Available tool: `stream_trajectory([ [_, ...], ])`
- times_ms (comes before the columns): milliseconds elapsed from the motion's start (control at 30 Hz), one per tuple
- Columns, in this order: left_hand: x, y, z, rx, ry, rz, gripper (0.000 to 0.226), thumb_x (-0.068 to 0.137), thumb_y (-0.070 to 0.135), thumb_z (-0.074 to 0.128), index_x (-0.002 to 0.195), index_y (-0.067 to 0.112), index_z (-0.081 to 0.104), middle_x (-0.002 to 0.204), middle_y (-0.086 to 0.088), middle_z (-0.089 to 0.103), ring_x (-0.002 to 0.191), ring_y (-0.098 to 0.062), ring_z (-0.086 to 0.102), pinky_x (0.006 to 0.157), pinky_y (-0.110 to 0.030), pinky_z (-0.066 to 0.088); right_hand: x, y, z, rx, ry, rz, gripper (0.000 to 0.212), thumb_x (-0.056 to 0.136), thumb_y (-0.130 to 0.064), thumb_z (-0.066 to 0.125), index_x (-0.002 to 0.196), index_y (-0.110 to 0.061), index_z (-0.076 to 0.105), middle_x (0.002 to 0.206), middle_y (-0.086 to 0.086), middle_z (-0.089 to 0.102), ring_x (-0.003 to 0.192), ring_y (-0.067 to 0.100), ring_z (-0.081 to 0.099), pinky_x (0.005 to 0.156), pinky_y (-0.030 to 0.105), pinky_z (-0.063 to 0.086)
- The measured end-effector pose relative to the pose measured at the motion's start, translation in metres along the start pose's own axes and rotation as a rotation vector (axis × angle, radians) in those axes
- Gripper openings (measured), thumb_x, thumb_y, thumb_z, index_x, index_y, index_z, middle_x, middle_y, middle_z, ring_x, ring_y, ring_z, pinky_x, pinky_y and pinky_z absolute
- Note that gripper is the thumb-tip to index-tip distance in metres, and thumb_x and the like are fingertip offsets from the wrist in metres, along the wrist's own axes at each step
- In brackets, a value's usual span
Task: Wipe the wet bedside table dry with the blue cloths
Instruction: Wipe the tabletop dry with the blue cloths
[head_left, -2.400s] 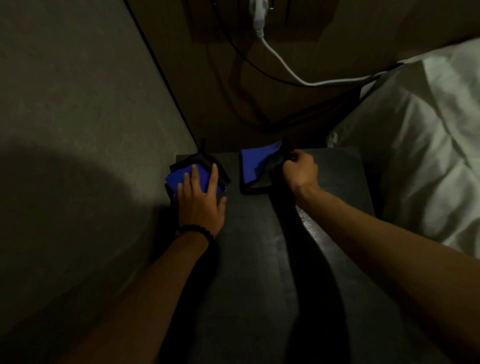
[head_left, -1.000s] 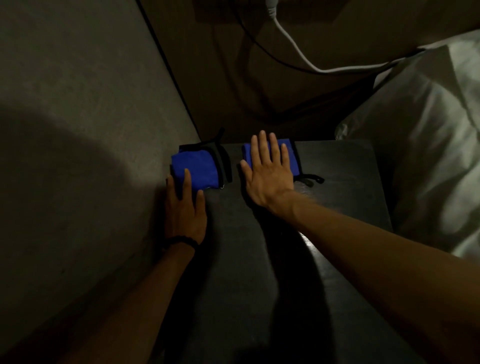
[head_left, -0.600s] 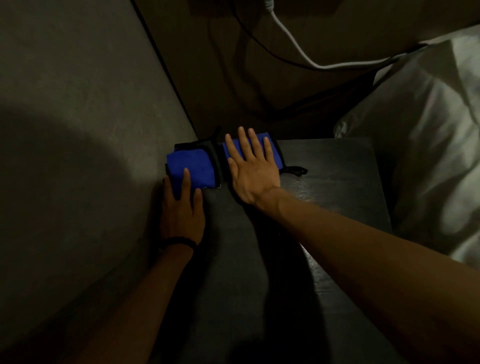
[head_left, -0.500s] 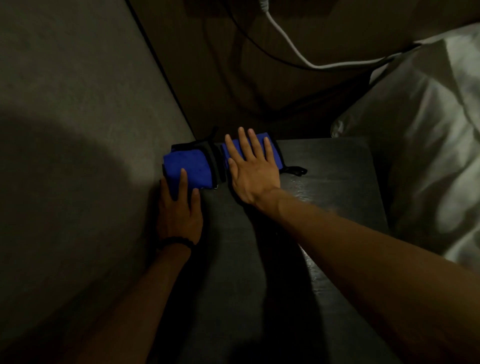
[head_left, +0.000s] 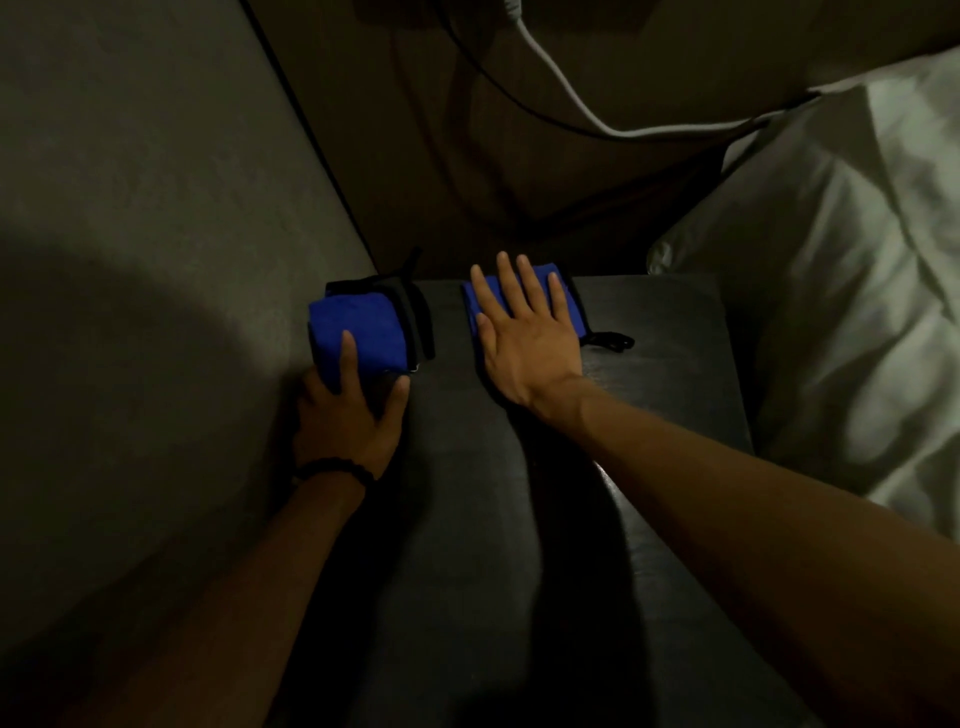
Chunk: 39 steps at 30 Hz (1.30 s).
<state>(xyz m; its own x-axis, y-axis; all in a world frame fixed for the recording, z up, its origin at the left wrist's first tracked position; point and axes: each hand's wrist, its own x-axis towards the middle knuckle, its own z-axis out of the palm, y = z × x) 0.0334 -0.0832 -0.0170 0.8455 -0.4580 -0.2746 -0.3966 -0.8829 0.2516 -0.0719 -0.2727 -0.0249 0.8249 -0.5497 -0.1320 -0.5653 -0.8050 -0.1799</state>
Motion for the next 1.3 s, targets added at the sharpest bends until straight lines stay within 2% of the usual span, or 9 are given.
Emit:
stream_trajectory([
  [167,0.001,-0.001,-0.001,-0.020,-0.049,-0.002,0.090,0.074,0.078,0.034,0.140,0.045,-0.017,0.149,-0.015,0.008,0.129,-0.044,0.028,0.093,-0.058,0.038,-0.003,0.010,0.003,-0.036,0.016,0.036,0.059,0.108,-0.042,0.013,0.162,-0.028,-0.004,0.170,0.007,-0.005,0.156,0.025,-0.012,0.123,0.047,-0.012],
  [433,0.008,-0.005,-0.001,-0.045,-0.092,-0.013,0.096,0.068,0.082,0.039,0.137,0.047,-0.018,0.149,-0.016,0.008,0.128,-0.046,0.029,0.095,-0.059,0.036,-0.008,0.035,0.005,-0.057,0.034,0.079,0.065,0.101,-0.048,-0.001,0.162,-0.029,-0.002,0.170,0.007,-0.001,0.156,0.026,-0.009,0.125,0.049,-0.008],
  [600,0.010,-0.005,0.000,-0.036,-0.112,-0.034,0.099,0.066,0.083,0.041,0.135,0.049,-0.020,0.149,-0.013,0.006,0.128,-0.046,0.028,0.093,-0.060,0.037,-0.017,0.056,0.002,-0.056,0.035,0.111,0.065,0.100,-0.049,-0.001,0.162,-0.029,0.000,0.170,0.007,0.001,0.156,0.025,-0.007,0.125,0.050,-0.004],
  [767,0.010,-0.006,0.000,-0.008,-0.110,-0.017,0.098,0.066,0.084,0.038,0.136,0.047,-0.019,0.147,-0.014,0.010,0.125,-0.046,0.032,0.094,-0.058,0.036,-0.023,0.075,-0.003,-0.062,0.030,0.142,0.066,0.099,-0.050,-0.002,0.162,-0.030,-0.002,0.170,0.006,-0.001,0.156,0.024,-0.009,0.125,0.048,-0.007],
  [1000,0.006,-0.005,-0.003,-0.011,-0.099,0.006,0.097,0.068,0.083,0.038,0.138,0.045,-0.017,0.147,-0.012,0.009,0.125,-0.043,0.031,0.096,-0.054,0.036,-0.030,0.093,-0.007,-0.075,0.044,0.173,0.058,0.107,-0.043,0.011,0.163,-0.029,0.000,0.171,0.008,0.001,0.156,0.025,-0.007,0.126,0.049,-0.003],
  [1300,0.007,-0.004,-0.004,-0.008,-0.114,-0.014,0.098,0.069,0.081,0.041,0.139,0.045,-0.017,0.147,-0.012,0.009,0.126,-0.044,0.030,0.095,-0.055,0.036,-0.038,0.118,-0.011,-0.064,0.041,0.222,0.058,0.107,-0.044,0.010,0.163,-0.030,0.000,0.171,0.006,0.001,0.157,0.025,-0.007,0.126,0.049,-0.003],
])
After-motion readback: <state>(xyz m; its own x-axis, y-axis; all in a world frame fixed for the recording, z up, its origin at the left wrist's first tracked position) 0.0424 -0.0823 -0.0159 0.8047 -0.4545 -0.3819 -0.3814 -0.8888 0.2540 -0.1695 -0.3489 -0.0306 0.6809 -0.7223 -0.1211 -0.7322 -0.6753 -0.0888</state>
